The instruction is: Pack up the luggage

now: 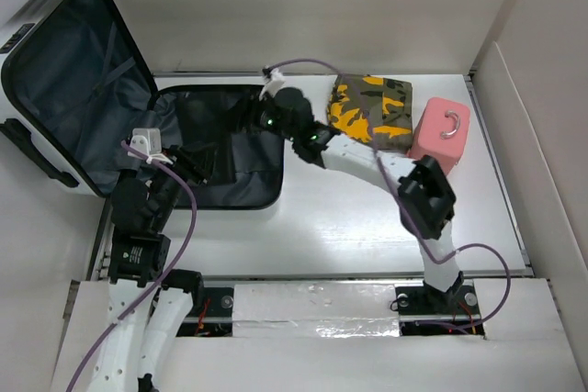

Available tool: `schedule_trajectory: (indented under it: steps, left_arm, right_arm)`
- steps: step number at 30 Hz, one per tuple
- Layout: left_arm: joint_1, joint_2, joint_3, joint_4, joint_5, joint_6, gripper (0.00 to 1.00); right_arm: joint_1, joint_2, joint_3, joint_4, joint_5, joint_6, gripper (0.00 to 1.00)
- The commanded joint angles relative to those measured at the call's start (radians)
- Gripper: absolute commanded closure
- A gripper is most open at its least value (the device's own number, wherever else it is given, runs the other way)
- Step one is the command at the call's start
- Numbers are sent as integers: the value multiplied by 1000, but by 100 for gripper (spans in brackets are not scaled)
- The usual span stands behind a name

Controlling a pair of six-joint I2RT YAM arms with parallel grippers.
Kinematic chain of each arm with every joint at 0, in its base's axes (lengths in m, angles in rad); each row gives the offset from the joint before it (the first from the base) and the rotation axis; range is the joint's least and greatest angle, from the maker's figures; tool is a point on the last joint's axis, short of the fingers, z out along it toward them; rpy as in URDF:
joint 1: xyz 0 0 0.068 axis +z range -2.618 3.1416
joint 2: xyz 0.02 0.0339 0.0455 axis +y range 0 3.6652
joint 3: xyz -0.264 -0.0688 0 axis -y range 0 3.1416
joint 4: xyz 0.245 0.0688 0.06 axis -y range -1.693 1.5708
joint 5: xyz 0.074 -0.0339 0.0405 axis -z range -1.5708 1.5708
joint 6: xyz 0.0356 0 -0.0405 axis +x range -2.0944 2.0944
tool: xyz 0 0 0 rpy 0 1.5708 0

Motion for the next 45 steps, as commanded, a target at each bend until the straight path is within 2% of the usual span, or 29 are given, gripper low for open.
schedule_trajectory:
  steps: [1, 2, 3, 5, 7, 10, 11, 13, 14, 17, 19, 20, 23, 24, 29, 34, 40, 45]
  left_arm:
    - [5, -12, 42, 43, -35, 1, 62]
    - [5, -13, 37, 43, -35, 4, 62]
    - [5, -15, 34, 46, -32, 4, 62]
    - [5, -12, 29, 51, -9, 1, 61]
    - [5, -3, 28, 56, 15, 1, 61]
    - [-4, 10, 29, 49, 35, 9, 61]
    - [-13, 14, 29, 45, 38, 10, 61]
    - [-13, 24, 25, 45, 64, 15, 61]
    - [-13, 27, 23, 48, 75, 15, 61]
    - [-31, 34, 22, 46, 101, 19, 61]
    - [-32, 40, 20, 45, 106, 21, 61]
    - [-32, 43, 20, 43, 106, 21, 60]
    - [-32, 50, 19, 43, 106, 25, 60]
    - [-32, 53, 19, 43, 106, 25, 60]
    - [-32, 59, 19, 43, 103, 29, 59]
    - [-32, 63, 19, 43, 101, 29, 59]
    - [-32, 70, 19, 43, 100, 29, 59]
    - [-32, 68, 19, 43, 100, 30, 59]
  right_arm:
    - [35, 53, 87, -6, -43, 46, 32]
    - [12, 32, 66, -20, -24, 31, 15]
    - [-3, -2, 29, -22, 23, 4, 10]
    - [-35, -126, -101, -14, 79, -29, 11]
    - [-89, -212, -205, -55, 164, -93, 15]
    - [-186, -407, -340, -111, 331, -170, 62]
    - [-218, -503, -430, -129, 382, -185, 87]
    - [-329, -594, -520, -184, 530, -220, 100]
    - [-377, -631, -596, -200, 566, -224, 100]
    - [-580, -716, -681, -244, 597, -228, 99]
    - [-660, -726, -720, -253, 596, -225, 85]
    - [-722, -723, -723, -255, 596, -228, 66]
    - [-807, -710, -718, -284, 617, -222, 42]
    - [-828, -703, -720, -272, 614, -225, 40]
    - [-971, -644, -698, -243, 504, -222, 42]
    - [-1053, -589, -665, -258, 427, -237, 43]
    - [-1062, -544, -674, -207, 283, -242, 55]
    - [-1062, -513, -649, -217, 275, -253, 56]
